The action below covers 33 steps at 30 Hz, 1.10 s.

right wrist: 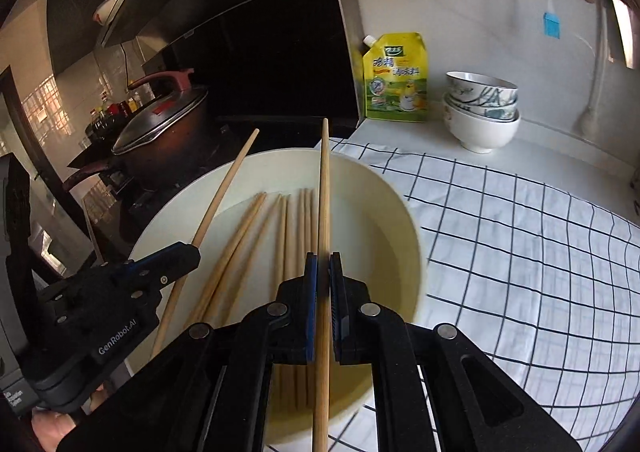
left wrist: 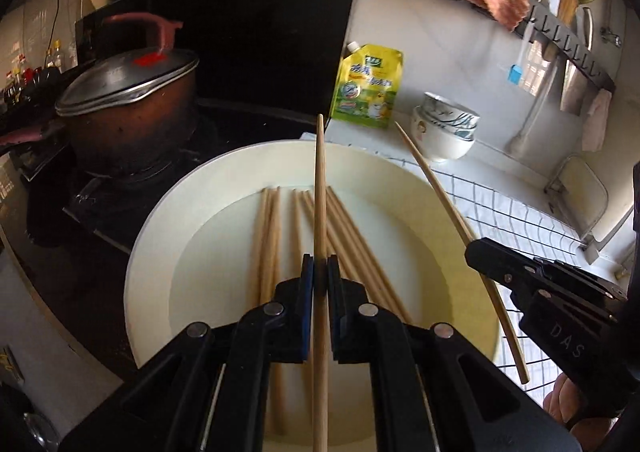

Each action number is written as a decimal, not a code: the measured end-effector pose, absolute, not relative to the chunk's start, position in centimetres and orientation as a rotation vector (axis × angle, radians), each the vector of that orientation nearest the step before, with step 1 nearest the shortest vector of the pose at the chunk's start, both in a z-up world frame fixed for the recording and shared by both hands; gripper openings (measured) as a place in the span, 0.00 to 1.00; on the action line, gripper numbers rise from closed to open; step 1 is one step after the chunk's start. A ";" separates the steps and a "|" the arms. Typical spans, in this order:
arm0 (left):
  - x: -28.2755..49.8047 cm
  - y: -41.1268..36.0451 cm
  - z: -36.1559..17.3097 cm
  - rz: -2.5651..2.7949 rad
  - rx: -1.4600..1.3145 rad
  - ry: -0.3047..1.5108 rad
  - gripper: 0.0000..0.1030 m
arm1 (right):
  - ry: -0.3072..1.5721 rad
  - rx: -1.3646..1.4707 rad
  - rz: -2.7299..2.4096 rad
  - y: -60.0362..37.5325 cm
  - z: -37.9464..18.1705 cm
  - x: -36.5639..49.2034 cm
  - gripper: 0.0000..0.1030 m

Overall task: Organize utensils
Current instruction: 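Carry both chopsticks over the basin and lower them in, then open both tools to release the chopsticks into the basin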

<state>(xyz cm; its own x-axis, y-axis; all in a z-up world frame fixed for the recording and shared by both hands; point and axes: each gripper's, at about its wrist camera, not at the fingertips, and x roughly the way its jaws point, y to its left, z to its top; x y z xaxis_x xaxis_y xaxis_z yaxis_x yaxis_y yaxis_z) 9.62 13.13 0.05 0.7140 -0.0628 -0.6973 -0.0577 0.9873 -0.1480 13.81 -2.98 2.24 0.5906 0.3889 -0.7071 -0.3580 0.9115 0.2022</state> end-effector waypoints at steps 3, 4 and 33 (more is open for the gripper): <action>10.0 14.1 -0.8 0.009 -0.163 0.794 0.08 | 0.867 0.027 0.449 -1.2 1.4 14.9 0.06; 10.2 14.3 -1.1 0.011 -0.165 0.800 0.08 | 0.877 0.024 0.451 -0.8 1.1 15.2 0.06; 6.2 15.5 0.1 0.078 -0.160 0.769 0.50 | 0.807 0.070 0.359 -3.7 0.9 10.1 0.19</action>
